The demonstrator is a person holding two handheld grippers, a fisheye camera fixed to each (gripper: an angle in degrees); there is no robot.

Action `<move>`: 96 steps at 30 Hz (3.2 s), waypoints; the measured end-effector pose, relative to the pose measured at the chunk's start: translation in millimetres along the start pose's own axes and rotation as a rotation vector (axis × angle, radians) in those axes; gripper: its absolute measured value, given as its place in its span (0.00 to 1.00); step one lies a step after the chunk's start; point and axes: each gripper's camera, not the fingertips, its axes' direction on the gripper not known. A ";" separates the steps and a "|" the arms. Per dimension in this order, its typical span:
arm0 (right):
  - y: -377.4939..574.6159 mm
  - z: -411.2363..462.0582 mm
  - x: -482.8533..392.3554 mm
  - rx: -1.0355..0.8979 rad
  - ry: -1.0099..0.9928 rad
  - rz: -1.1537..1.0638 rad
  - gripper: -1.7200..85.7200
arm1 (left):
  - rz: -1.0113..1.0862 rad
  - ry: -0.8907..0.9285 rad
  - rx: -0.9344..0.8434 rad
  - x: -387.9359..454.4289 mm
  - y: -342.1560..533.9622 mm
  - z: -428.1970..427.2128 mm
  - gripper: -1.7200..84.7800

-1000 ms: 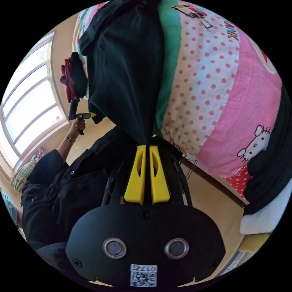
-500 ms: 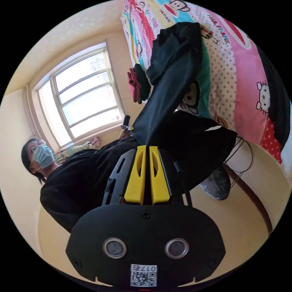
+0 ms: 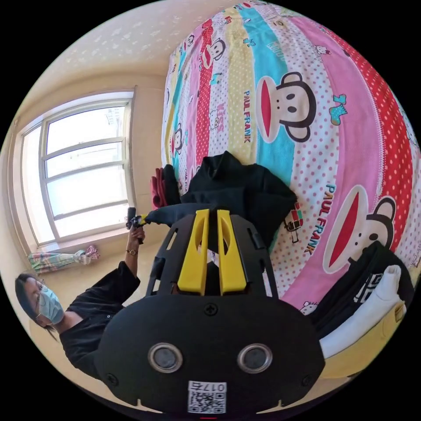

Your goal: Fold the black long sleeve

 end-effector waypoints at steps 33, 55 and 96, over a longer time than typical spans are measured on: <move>57.1 168.0 60.8 -0.094 0.460 0.186 0.04 | -0.009 -0.357 -0.287 -110.4 13.7 71.6 0.07; 0.6 290.9 30.2 -0.194 0.683 -0.159 0.02 | -0.098 0.081 0.112 -79.9 25.7 113.9 0.09; 158.0 209.2 242.3 0.672 -0.966 0.572 0.27 | -0.093 0.098 -0.278 -69.5 208.4 385.9 0.11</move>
